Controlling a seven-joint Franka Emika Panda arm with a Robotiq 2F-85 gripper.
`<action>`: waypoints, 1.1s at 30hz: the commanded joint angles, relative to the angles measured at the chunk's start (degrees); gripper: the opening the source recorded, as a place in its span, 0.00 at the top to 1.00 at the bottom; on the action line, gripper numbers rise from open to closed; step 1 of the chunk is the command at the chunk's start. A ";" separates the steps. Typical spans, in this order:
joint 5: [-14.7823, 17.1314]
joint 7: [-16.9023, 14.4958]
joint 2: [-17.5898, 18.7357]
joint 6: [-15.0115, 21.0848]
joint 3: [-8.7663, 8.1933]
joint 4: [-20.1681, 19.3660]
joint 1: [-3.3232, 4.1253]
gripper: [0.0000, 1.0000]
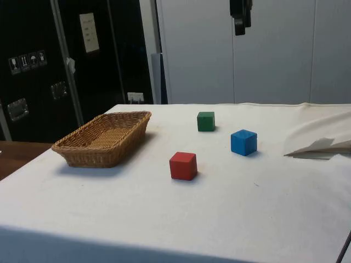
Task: Pick up the blue cube and place it into the basket.
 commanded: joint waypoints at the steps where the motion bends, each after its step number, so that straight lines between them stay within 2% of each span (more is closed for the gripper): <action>1: 0.06 0.23 0.00 -0.06 0.00 0.06 0.00 0.00; 24: 1.03 8.65 0.06 -0.63 -0.23 0.29 -0.17 0.00; 27: 0.86 8.94 0.00 -0.46 -0.23 0.23 -0.06 0.00; 28: 0.92 9.80 0.06 -0.63 -0.29 0.29 -0.29 0.00; 33: 0.86 11.23 0.17 -0.52 -0.34 0.29 -0.34 0.00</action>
